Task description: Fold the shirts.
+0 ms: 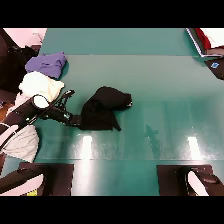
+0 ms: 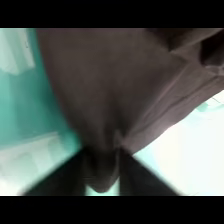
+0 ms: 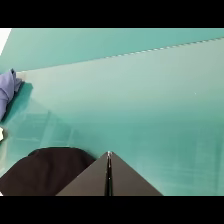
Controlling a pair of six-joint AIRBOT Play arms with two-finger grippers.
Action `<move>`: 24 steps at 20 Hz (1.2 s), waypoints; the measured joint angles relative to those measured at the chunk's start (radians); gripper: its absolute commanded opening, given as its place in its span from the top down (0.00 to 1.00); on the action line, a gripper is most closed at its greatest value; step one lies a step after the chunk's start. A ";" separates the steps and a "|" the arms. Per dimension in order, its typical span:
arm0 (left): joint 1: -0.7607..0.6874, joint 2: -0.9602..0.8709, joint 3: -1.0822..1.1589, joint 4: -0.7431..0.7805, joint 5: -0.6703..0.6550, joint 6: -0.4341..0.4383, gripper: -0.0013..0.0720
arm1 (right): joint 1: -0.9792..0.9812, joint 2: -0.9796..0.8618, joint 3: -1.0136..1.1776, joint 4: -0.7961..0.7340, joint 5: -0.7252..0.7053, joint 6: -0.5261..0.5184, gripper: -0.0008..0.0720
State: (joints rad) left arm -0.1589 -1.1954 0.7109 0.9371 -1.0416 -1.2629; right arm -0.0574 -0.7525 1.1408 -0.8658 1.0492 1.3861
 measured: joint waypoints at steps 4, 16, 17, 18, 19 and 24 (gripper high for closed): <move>-0.002 0.013 0.103 0.023 -0.045 -0.023 0.95 | 0.001 -0.025 -0.001 0.001 0.011 0.000 0.96; -0.002 0.070 0.721 0.162 -0.200 -0.052 0.95 | 0.368 -0.657 -0.002 0.002 0.018 -0.017 0.06; -0.002 0.071 0.734 0.166 -0.207 -0.058 0.95 | 0.407 -0.710 -0.002 0.005 -0.005 -0.019 0.07; -0.002 0.071 0.743 0.172 -0.211 -0.061 0.95 | 0.439 -0.751 -0.002 0.010 -0.023 -0.021 0.14; -0.002 0.071 0.750 0.174 -0.217 -0.065 0.95 | 0.468 -0.788 -0.002 0.021 -0.045 -0.022 0.19; -0.002 0.072 0.763 0.181 -0.230 -0.076 0.95 | 0.553 -0.874 -0.001 0.064 -0.137 -0.026 0.96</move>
State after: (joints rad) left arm -0.1608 -1.1236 1.4742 1.1179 -1.2713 -1.3392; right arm 0.4953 -1.6264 1.1397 -0.8017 0.9123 1.3598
